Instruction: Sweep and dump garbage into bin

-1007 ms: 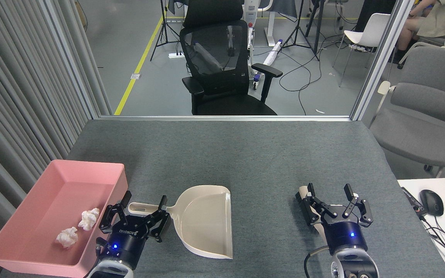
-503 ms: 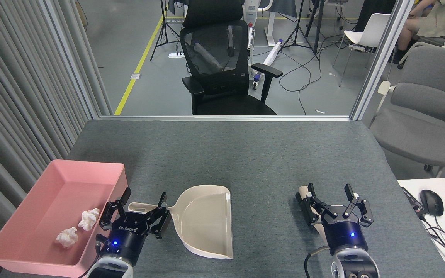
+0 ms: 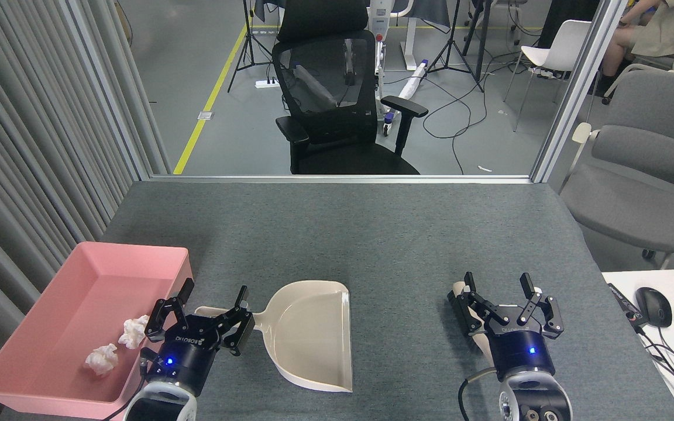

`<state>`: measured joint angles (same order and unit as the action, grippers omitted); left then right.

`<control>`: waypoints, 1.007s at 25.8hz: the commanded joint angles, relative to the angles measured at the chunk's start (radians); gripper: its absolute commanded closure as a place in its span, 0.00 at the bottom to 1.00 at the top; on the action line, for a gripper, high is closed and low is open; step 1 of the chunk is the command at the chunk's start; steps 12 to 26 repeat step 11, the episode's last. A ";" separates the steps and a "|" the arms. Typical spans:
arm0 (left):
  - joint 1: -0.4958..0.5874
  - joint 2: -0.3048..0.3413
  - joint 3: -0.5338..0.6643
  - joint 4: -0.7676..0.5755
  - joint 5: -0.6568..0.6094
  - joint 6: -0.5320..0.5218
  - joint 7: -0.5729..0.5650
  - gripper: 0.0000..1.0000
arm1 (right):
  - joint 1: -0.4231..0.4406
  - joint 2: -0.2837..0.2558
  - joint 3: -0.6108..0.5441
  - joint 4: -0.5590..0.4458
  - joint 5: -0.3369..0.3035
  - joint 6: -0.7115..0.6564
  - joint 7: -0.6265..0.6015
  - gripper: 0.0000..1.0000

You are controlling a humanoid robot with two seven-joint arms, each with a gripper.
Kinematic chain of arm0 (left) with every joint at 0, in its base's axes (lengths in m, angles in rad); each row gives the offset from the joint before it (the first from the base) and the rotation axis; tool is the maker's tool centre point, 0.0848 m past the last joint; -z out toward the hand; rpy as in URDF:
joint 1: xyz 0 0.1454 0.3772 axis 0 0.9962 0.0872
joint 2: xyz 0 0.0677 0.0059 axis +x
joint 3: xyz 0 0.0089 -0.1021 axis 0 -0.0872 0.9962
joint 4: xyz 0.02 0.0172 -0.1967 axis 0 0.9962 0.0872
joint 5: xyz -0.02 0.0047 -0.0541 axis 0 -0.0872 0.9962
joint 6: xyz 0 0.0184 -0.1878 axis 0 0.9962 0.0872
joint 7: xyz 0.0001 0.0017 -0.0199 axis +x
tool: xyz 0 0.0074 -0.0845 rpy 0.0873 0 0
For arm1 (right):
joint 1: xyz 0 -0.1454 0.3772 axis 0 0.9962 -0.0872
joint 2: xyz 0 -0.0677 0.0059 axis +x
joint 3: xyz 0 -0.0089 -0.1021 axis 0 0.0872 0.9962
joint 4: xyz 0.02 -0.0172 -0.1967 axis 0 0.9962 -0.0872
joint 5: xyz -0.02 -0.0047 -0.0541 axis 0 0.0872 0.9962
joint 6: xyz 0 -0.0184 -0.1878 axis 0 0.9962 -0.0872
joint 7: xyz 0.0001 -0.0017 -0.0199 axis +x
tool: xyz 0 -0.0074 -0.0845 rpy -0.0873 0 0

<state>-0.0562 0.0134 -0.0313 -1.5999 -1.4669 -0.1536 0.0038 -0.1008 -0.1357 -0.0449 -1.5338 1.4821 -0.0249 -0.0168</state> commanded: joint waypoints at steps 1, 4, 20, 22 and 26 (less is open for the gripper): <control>-0.001 0.002 0.001 0.000 0.000 0.002 -0.002 0.01 | 0.003 -0.001 0.000 -0.008 -0.002 -0.004 -0.003 0.02; -0.002 0.002 0.001 0.008 0.000 0.003 -0.002 0.01 | 0.007 0.002 0.000 -0.009 -0.008 -0.007 -0.003 0.02; -0.005 0.007 0.002 0.044 -0.006 0.034 -0.002 0.01 | 0.015 -0.001 0.002 -0.009 -0.008 -0.007 -0.005 0.02; -0.005 0.007 0.002 0.044 -0.006 0.034 -0.002 0.01 | 0.015 -0.001 0.002 -0.009 -0.008 -0.007 -0.005 0.02; -0.005 0.007 0.002 0.044 -0.006 0.034 -0.002 0.01 | 0.015 -0.001 0.002 -0.009 -0.008 -0.007 -0.005 0.02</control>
